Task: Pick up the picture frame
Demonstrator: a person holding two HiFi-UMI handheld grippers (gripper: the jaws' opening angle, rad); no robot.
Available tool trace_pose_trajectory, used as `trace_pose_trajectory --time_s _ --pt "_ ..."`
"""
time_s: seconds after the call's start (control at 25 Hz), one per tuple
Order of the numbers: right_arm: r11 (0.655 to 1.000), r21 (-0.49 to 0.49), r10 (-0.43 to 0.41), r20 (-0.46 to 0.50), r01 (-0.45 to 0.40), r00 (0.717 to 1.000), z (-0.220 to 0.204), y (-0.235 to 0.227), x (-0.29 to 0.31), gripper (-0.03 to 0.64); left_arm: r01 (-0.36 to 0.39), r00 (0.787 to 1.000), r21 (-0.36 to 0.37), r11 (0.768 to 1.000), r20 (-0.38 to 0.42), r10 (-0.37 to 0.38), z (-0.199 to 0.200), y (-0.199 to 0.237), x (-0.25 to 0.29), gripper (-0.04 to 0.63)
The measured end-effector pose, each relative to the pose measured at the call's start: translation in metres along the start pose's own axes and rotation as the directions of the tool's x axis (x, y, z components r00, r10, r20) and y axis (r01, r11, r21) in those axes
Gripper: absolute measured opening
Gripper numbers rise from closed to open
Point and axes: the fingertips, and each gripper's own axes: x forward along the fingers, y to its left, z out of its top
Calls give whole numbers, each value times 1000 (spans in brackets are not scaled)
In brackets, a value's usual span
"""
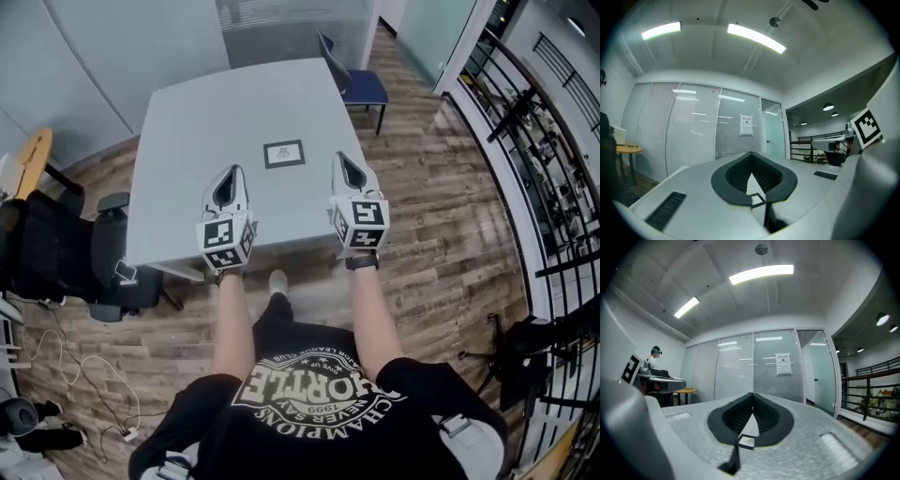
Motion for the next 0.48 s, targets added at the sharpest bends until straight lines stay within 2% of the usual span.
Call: trace_pose_trajectory --time_s 0.2,0.32,0.4,0.48 --pt "1000 1 17 -48 -17 999 -12 5 83 -2 8 1000 -23 1000 -8 -8 -2 49 74 3" --pt "997 37 71 -104 -67 992 -30 11 133 -2 28 1000 -32 999 -13 -29 -8 70 117 3" --pt "993 74 103 -143 -93 984 -46 16 161 -2 49 998 -42 998 -34 -50 -18 81 142 3" --pt "993 80 96 -160 -84 982 -57 19 184 -2 68 995 -54 996 -64 -72 -30 91 164 3"
